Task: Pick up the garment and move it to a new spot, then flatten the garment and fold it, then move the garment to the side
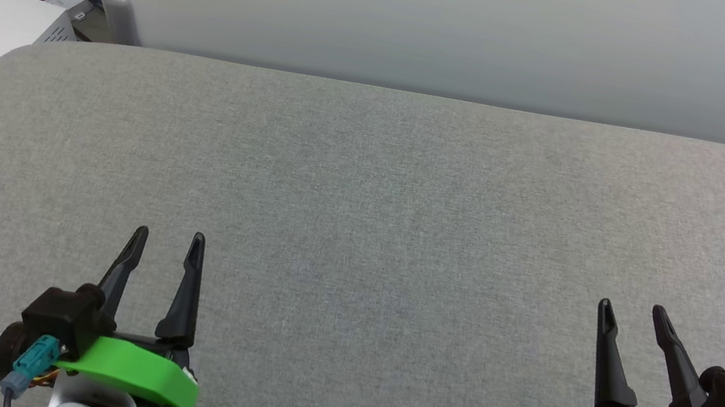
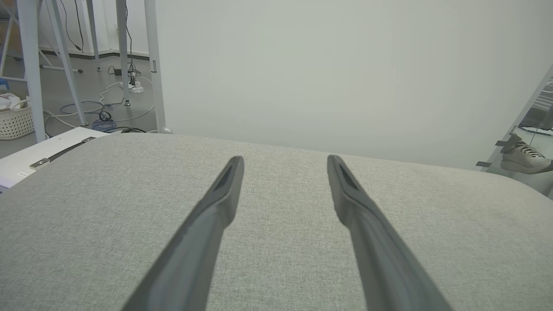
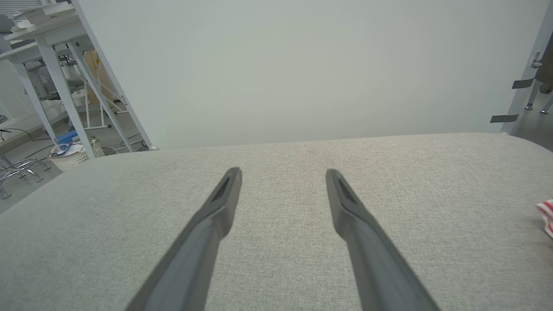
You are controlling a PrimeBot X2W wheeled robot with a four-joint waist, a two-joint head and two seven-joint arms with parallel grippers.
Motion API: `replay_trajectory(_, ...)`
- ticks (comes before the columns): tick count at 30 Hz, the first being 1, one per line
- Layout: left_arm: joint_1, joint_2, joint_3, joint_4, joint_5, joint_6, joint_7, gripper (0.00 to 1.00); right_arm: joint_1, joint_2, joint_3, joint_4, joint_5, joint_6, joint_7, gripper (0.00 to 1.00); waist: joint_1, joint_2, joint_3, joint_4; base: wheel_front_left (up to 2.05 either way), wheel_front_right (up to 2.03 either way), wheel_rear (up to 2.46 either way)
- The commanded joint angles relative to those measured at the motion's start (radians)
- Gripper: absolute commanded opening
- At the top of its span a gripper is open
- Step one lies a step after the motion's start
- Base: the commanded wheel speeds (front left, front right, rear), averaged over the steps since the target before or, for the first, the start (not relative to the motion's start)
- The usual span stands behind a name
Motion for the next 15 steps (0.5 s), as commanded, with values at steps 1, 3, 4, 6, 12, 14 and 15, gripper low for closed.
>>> replay_trajectory(1,0.015,-0.008,0.01,-0.001,0.011,-0.004,-0.006,1.0,-0.001,0.001,0.003,0.006,-0.005,-0.001,-0.007,1.0,0.0001,0.0,0.0,-0.003,0.0,0.0,0.0)
replay_trajectory(3,0.015,-0.012,0.019,0.001,0.013,-0.006,-0.006,1.0,-0.004,0.001,0.006,0.01,-0.002,-0.001,-0.007,1.0,0.0001,0.0,0.0,-0.007,0.0,0.0,0.0)
replay_trajectory(4,0.014,-0.013,0.022,0.003,0.015,-0.008,-0.006,1.0,-0.006,0.0,0.007,0.012,0.0,-0.001,-0.007,1.0,0.0001,0.0,0.0,-0.009,0.0,0.0,0.0)
replay_trajectory(6,0.014,-0.016,0.026,0.007,0.018,-0.01,-0.006,1.0,-0.008,0.0,0.008,0.014,0.002,-0.001,-0.006,1.0,0.0001,0.0,0.0,-0.011,0.0,0.0,0.0)
replay_trajectory(12,0.001,-0.015,0.028,0.011,0.016,-0.01,0.002,0.0,-0.001,0.0,0.008,0.015,0.003,0.0,-0.002,0.0,0.0001,0.0,0.0,-0.015,0.0,0.0,0.0)
replay_trajectory(14,0.0,-0.015,0.028,0.011,0.016,-0.01,0.002,0.0,-0.001,0.0,0.008,0.015,0.002,0.0,-0.002,0.0,0.0001,0.0,0.0,-0.015,0.0,0.0,0.0)
replay_trajectory(15,0.001,-0.015,0.028,0.01,0.018,-0.009,0.004,0.0,0.0,0.0,0.007,0.014,0.0,0.0,0.0,0.0,0.0001,0.0,0.0,-0.015,0.0,0.0,0.0)
